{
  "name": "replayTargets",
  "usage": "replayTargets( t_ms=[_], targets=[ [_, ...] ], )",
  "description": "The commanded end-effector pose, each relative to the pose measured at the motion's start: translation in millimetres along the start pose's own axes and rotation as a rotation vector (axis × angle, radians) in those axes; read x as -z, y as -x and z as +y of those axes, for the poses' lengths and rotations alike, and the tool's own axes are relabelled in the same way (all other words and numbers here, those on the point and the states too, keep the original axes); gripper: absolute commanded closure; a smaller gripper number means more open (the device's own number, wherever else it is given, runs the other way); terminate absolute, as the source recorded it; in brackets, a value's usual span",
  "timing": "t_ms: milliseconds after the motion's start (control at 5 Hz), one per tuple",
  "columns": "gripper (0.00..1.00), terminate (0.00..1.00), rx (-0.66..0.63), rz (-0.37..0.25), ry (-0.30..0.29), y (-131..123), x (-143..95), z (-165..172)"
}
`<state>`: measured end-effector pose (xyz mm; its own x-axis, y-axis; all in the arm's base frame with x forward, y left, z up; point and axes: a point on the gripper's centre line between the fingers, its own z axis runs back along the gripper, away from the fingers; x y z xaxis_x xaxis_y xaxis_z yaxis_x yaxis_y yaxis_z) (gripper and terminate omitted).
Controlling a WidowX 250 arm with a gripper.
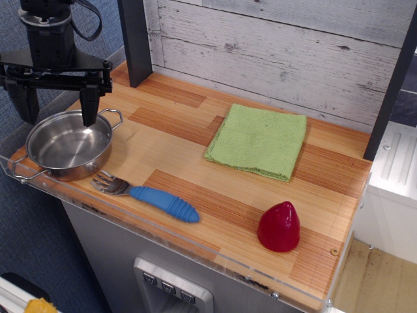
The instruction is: Move green cloth to upper left corner of table.
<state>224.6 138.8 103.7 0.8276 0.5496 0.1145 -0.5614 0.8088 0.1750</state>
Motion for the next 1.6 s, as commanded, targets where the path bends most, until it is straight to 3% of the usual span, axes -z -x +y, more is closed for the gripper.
replayTargets(
  t_ms=[0,200,400,800,1000,1200,1400],
  targets=[
    [0.0,0.0,0.0,0.0,0.0,0.0,0.0,0.0],
    [0.0,0.0,0.028,-0.045,0.009,-5.1,-3.3,-14.6],
    [0.0,0.0,0.116,-0.1,0.058,-13.3,-8.8,-45.5],
    [0.0,0.0,0.308,-0.221,0.201,-23.7,-14.3,-134.3],
    [0.0,0.0,0.329,-0.221,0.246,-29.3,-8.2,-168.5],
    [0.0,0.0,0.349,-0.184,0.246,-35.4,8.3,-201.9],
    [0.0,0.0,0.351,-0.184,0.279,-38.7,20.1,-213.8]
  ],
)
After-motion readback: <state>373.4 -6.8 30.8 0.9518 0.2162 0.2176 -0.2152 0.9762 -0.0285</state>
